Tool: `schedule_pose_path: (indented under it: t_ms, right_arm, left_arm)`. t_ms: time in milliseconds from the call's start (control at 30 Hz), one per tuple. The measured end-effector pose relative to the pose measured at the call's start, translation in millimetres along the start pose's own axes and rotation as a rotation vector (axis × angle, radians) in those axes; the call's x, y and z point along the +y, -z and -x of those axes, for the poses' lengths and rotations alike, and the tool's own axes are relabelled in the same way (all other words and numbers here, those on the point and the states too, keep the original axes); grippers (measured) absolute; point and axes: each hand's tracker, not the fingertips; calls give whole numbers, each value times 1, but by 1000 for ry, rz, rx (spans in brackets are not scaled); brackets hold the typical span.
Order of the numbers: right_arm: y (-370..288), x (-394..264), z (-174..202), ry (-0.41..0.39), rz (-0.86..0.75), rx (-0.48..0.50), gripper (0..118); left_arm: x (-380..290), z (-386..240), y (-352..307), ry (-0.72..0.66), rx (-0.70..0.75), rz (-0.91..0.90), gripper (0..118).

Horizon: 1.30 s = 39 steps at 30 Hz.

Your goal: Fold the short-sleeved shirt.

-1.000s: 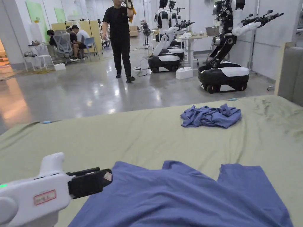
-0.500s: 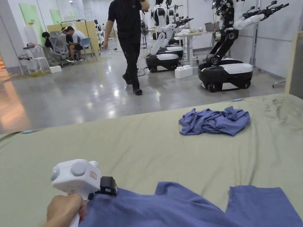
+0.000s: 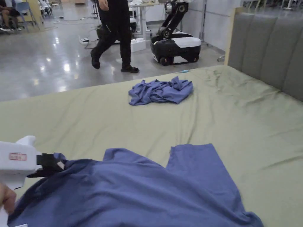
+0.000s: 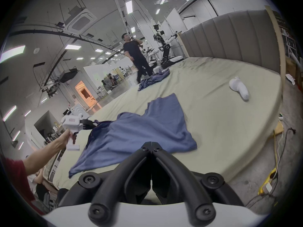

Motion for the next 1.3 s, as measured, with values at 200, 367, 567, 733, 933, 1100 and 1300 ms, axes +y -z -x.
schedule_pose_path:
  t_ms: [200,367,567,733,933,1100,1300]
  right_arm:
    - [122,76,-22,-118,154,-105,102]
    - [239,75,-56,-116,450,-221,92]
    - [245,60,-20,-235,433,-283,4]
    - [230,46,3,-96,477,-70,4]
    - [200,83,12,76,317,41,4]
    - [168,136,40,138,215,199,4]
    - [154,194,105,-32,121,155,4]
  left_arm:
    - [-48,-25,-81,-30,-166,-28,3]
    - [-91,-25,-126,-69,-200,-52,3]
    - [-106,-13,-145,-101,-189,-59,3]
    - [-104,-5,-153,-141,-205,-78,3]
    - [-98,-2,-187,-135,-216,-138,3]
    - [-87,5,-221,-146,-212,-214,3]
    - [-52,14,-265,-121,-110,-317,3]
